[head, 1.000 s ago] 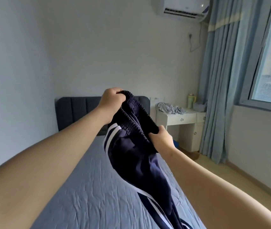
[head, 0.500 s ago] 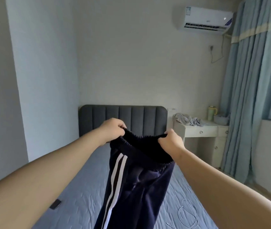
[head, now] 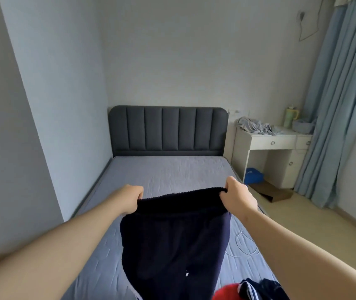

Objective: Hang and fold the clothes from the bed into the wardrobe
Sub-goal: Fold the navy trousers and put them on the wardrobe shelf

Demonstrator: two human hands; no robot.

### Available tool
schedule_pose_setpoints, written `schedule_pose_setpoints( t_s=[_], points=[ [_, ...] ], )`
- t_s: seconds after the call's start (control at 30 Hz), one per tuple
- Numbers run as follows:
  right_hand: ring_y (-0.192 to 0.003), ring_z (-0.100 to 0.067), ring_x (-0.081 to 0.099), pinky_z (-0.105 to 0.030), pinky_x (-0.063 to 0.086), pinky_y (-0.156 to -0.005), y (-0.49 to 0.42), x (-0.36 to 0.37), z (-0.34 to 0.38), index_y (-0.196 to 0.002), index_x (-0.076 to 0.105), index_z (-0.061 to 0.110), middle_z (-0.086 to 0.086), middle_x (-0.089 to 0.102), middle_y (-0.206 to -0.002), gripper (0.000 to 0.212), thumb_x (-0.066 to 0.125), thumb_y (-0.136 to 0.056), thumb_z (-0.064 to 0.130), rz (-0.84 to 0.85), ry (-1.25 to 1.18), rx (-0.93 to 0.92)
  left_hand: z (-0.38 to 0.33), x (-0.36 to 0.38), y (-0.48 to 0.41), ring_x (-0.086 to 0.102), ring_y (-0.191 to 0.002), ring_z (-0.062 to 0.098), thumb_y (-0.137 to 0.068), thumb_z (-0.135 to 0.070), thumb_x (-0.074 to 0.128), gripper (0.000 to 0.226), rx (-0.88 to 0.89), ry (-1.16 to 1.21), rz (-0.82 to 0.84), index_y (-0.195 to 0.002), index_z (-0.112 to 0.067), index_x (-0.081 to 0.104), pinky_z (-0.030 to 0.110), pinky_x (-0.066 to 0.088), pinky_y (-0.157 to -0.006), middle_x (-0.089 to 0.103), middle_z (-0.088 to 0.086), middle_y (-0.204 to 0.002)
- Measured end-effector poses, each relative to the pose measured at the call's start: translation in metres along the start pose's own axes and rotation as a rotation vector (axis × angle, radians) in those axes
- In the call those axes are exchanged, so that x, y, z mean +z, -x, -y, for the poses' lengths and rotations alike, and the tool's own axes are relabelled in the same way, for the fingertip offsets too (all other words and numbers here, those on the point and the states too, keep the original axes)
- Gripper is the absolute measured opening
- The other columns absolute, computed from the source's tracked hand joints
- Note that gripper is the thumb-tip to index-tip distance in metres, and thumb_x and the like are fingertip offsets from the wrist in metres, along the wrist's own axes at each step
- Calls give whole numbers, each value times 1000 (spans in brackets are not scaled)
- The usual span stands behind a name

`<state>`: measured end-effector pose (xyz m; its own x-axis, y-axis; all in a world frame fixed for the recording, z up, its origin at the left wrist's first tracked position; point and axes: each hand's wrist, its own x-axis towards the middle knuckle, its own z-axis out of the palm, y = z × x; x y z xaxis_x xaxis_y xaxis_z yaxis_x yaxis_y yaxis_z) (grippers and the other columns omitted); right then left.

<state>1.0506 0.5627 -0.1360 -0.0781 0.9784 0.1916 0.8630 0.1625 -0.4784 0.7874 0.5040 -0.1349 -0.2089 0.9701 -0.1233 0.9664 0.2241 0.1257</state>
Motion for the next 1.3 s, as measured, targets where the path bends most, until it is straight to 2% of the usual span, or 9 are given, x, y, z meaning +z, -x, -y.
schedule_pose_setpoints(
  t_s=[0.1, 0.23, 0.4, 0.57, 0.7, 0.8, 0.97, 1.1, 1.3],
  points=[
    [-58, -19, 40, -27, 27, -49, 1, 14, -6, -86, 33, 12, -3, 45, -71, 7, 40, -87, 10, 65, -83, 64, 12, 16, 1, 44, -71, 19, -81, 0, 33, 20, -192, 69, 43, -92, -15, 42, 24, 30, -51, 49, 4, -89],
    [-61, -22, 45, -28, 33, -51, -5, 29, -6, -89, 31, 13, -7, 49, -74, 9, 37, -84, 8, 97, -222, 133, 10, 22, -4, 59, -62, 29, -92, -4, 35, 23, -526, 914, 78, -112, -2, 47, 31, 46, -52, 54, 18, -82],
    [-68, -18, 44, -27, 42, -52, -16, 30, 4, -105, 40, 24, -4, 48, -80, 21, 34, -86, 17, 168, -569, 246, 3, 13, -18, 54, -66, 33, -96, 1, 39, 9, -497, 1595, -91, -90, -5, 44, 41, 55, -49, 47, 20, -94],
    [-65, -19, 42, -24, 37, -53, -21, 24, 2, -79, 53, 18, -4, 47, -74, 15, 40, -85, 23, 149, -729, 409, 5, -1, -24, 48, -71, 16, -83, 10, 52, 30, -256, 1453, -277, -79, -18, 43, 23, 45, -53, 45, 7, -88],
    [-75, -23, 47, -24, 41, -49, -23, 21, -4, -80, 50, 18, -5, 47, -79, 14, 40, -89, 16, 148, -796, 433, 4, -10, -16, 49, -82, 23, -81, 8, 52, 27, -61, 1150, -299, -78, -17, 45, 32, 45, -73, 50, 10, -99],
    [-60, -20, 42, -21, 37, -44, -23, 24, -10, -95, 55, 16, -6, 47, -74, 16, 40, -92, 11, 118, -784, 362, 7, -11, -14, 50, -77, 22, -86, 1, 52, 19, -38, 1049, -289, -80, -16, 46, 30, 45, -66, 50, 8, -89],
    [-37, -15, 31, -13, 22, -35, -14, 25, -8, -89, 54, 15, -5, 37, -57, 11, 45, -93, 19, 238, -690, 297, -5, -12, -14, 36, -53, 12, -96, -21, 46, 8, -186, 1272, -157, -91, -18, 50, 17, 40, -38, 41, 3, -72],
    [-35, -15, 38, -16, 36, -37, -8, 23, -6, -80, 53, 17, -5, 42, -63, 15, 47, -92, 22, 351, -724, 362, 1, -15, -11, 52, -69, 17, -87, -13, 64, 7, -132, 1512, -163, -86, -10, 57, 32, 57, -65, 52, 6, -86],
    [-49, -25, 56, -24, 51, -46, -10, 27, -15, -78, 52, 11, -9, 49, -69, 13, 49, -91, 10, 308, -617, 367, 10, -9, -6, 61, -91, 20, -70, -1, 74, 41, 135, 722, -245, -104, -19, 60, 24, 48, -78, 62, 1, -97]
  ],
)
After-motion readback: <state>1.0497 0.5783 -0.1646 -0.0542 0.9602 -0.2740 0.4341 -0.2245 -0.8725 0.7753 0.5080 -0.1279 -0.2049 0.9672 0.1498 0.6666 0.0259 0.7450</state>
